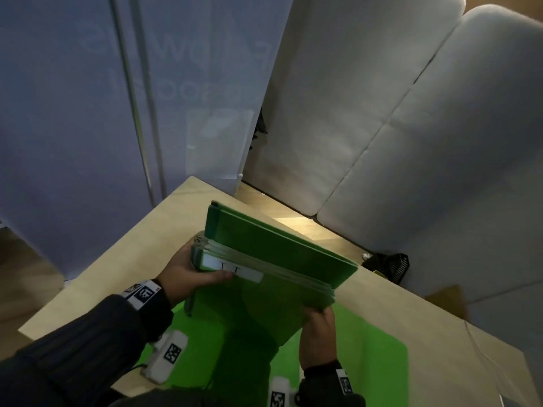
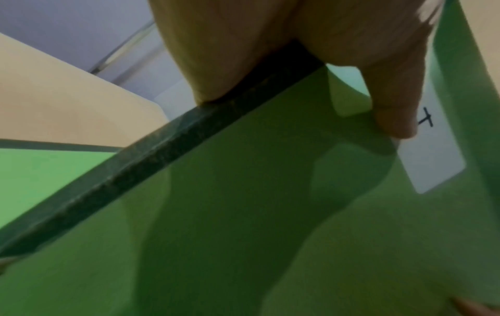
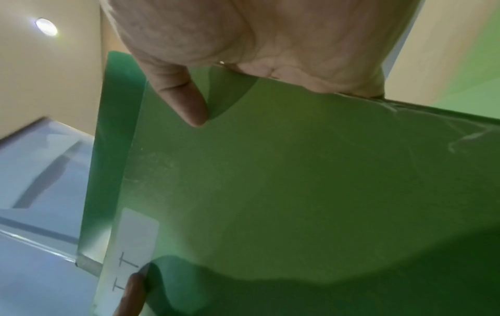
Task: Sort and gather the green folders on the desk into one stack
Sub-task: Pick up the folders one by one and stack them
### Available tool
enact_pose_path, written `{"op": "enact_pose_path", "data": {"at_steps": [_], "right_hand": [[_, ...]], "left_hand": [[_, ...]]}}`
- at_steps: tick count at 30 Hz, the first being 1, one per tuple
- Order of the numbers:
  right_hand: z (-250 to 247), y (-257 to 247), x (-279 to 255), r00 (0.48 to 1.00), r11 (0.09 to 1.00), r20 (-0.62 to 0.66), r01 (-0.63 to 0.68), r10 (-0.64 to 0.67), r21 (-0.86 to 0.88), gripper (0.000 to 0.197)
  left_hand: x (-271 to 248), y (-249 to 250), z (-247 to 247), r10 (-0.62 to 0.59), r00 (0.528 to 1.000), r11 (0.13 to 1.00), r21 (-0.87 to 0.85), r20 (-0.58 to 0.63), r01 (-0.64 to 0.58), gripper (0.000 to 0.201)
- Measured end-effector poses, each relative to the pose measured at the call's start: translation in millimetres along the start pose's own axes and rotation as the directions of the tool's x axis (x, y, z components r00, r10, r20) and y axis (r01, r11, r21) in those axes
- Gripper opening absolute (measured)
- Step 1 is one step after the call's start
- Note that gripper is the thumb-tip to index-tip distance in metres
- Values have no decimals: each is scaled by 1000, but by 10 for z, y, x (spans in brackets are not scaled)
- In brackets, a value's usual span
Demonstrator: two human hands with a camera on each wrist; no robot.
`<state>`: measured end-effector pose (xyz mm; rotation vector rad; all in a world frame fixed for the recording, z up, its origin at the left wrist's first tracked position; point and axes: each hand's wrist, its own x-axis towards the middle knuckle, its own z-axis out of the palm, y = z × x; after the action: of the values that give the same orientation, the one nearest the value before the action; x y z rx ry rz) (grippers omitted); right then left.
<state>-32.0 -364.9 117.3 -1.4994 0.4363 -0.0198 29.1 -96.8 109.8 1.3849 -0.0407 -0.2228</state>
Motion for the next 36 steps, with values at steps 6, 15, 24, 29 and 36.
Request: {"op": "enact_pose_path", "data": {"at_steps": [6,15,24,29,36], "right_hand": [[77,460,45,987,985,30,-154,156,-75,58],[-4,334,276,972,927,233,51,41,-373,53],[595,558,363,949,924,242,-105,203,-367,35],[644,1141,347,883,723,89,-315,460,-615,46],[1030,1231,500,931,654,-6,-262,366,-710,82]], "left_hand": [[-89,-543,-78,-248,969,965,85,1,247,71],[-25,-205,-136,-148,978,963,202,-144,176,46],[-548,-3,-1119,-86,843,956,195,-531,221,55],[-1065,-130,-1718,-176,651,925,103,-738,367,61],[-1707,-317,-2114,-261,483,918,-59,-836,393,60]]}}
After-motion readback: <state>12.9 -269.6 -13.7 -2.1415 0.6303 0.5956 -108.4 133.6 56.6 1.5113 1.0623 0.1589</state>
